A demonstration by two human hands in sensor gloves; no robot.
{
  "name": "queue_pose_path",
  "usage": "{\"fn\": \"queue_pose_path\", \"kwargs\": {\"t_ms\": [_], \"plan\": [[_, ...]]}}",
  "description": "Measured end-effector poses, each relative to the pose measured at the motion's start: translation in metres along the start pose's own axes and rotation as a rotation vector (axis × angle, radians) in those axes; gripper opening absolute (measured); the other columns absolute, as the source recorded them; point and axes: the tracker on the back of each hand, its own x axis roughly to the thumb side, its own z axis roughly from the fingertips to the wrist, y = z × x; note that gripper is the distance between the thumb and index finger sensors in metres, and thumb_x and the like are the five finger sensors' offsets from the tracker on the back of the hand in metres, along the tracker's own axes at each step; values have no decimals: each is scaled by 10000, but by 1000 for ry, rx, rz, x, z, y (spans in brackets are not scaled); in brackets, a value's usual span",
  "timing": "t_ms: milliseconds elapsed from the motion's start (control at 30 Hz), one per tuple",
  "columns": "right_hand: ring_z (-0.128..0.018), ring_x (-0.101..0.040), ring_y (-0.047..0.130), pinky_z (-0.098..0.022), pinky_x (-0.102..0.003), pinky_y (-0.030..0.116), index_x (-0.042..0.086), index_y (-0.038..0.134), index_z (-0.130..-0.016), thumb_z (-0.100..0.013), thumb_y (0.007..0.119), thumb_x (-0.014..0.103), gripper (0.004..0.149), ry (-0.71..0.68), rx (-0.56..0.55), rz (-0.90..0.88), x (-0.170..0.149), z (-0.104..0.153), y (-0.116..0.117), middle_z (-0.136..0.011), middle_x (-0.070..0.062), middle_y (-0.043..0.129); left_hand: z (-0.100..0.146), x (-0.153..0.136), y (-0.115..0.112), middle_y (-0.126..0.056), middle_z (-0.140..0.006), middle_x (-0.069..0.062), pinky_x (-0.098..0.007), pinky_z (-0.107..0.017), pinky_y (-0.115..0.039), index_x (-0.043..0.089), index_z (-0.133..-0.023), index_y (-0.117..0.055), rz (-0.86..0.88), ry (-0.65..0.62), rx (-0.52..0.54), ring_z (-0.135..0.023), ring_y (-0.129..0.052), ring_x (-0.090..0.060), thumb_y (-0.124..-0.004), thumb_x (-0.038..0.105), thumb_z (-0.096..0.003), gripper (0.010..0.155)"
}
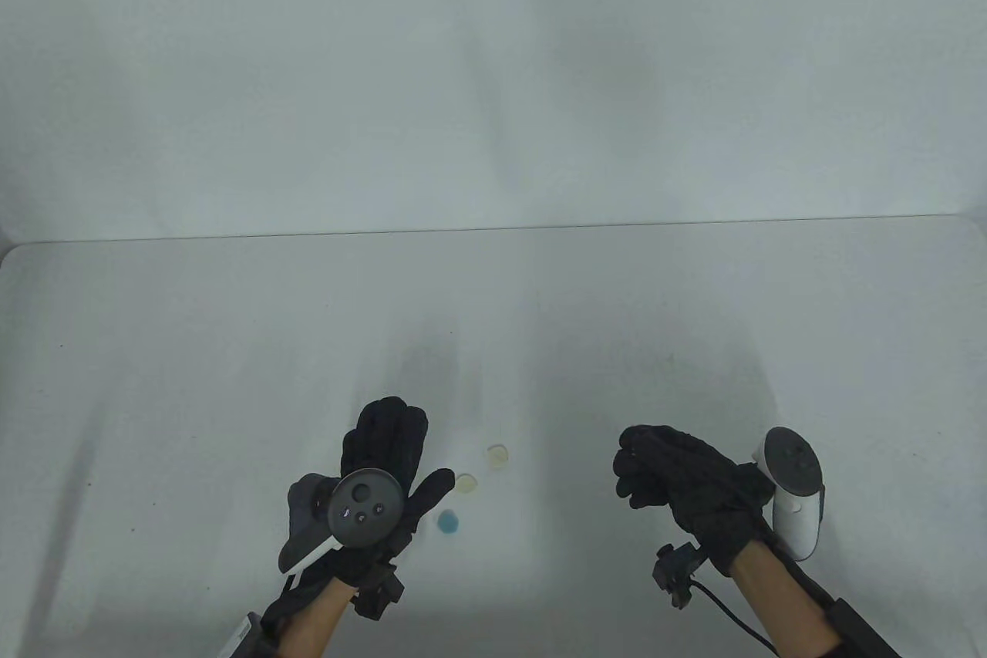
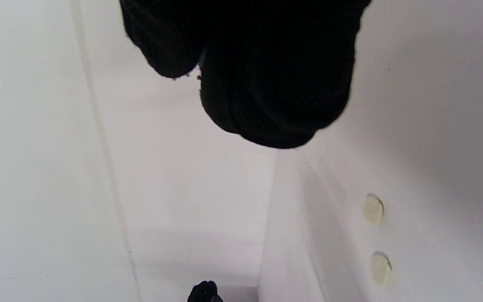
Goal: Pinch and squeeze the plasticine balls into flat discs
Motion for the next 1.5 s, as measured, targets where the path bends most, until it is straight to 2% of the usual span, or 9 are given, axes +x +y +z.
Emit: {"fn": "queue_pose_path", "kwargs": {"t_ms": [167, 200, 233, 300, 367, 767, 967, 1100, 1500], "plan": [[-523, -212, 1064, -352, -231, 974, 41, 789, -895, -572, 754, 352, 450, 15, 4, -20, -5, 0, 1, -698, -83, 991, 0, 0, 1, -331, -1160, -308, -659, -724, -394, 12, -1141, -435, 0, -2, 7, -1060, -353, -579, -648, 500, -542, 801], [-577, -253, 1040, -388, -258, 959, 35, 751, -940, -583, 728, 399, 510, 16, 41, -54, -7, -1, 1, -763, -120, 960, 0, 0, 1, -331, -1160, -308, -658, -723, -396, 10, -1142, -434, 1, -2, 9, -1061, -353, -579, -648, 500, -542, 803], [-668, -336, 985, -442, -311, 930, -20, 660, -1014, -591, 672, 504, 673, 19, 105, -106, -9, -2, 2, -866, -196, 886, 0, 0, 1, -332, -1161, -307, -659, -723, -395, 12, -1141, -435, 1, -2, 8, -1060, -353, -580, -648, 500, -542, 802], [-734, -395, 933, -478, -360, 905, -47, 597, -1053, -591, 604, 596, 791, 18, 131, -146, -11, -2, 3, -928, -243, 824, 0, 0, 1, -331, -1161, -307, -658, -723, -395, 12, -1142, -434, 1, -3, 8, -1060, -353, -581, -648, 500, -542, 802], [-743, -406, 924, -483, -372, 901, -48, 592, -1058, -585, 585, 616, 815, 22, 127, -148, -12, -2, 3, -937, -252, 815, 0, 0, 1, -331, -1161, -308, -659, -723, -395, 11, -1142, -434, 1, -4, 7, -1060, -353, -581, -648, 500, -542, 802], [-632, -341, 997, -442, -361, 916, 20, 740, -950, -624, 645, 324, 455, 20, 79, -16, -6, -2, 4, -801, -168, 932, 0, 0, 1, -331, -1161, -306, -659, -723, -394, 11, -1142, -435, -1, -3, 8, -1060, -353, -580, -648, 499, -542, 802], [-636, -359, 995, -433, -393, 910, 90, 803, -938, -609, 678, 356, 441, 32, 76, 27, -3, -1, 5, -814, -171, 945, 0, 0, 1, -332, -1161, -307, -660, -723, -394, 15, -1141, -437, 4, -7, 14, -1060, -352, -580, -647, 500, -542, 799], [-717, -377, 892, -445, -419, 892, 105, 801, -952, -609, 677, 363, 446, 45, 66, 99, 1, 0, 8, -912, -205, 800, 1, 0, 2, -331, -1161, -309, -661, -723, -394, 12, -1142, -435, 7, -5, 15, -1060, -352, -580, -648, 500, -542, 802], [-463, -239, 1032, -296, -255, 968, 0, 819, -911, -551, 789, 310, 476, 8, 21, 305, 17, -7, 16, -680, -148, 976, 1, 1, 2, -331, -1161, -307, -662, -722, -394, 12, -1142, -435, 11, -20, 17, -1061, -352, -579, -648, 500, -542, 802]]}}
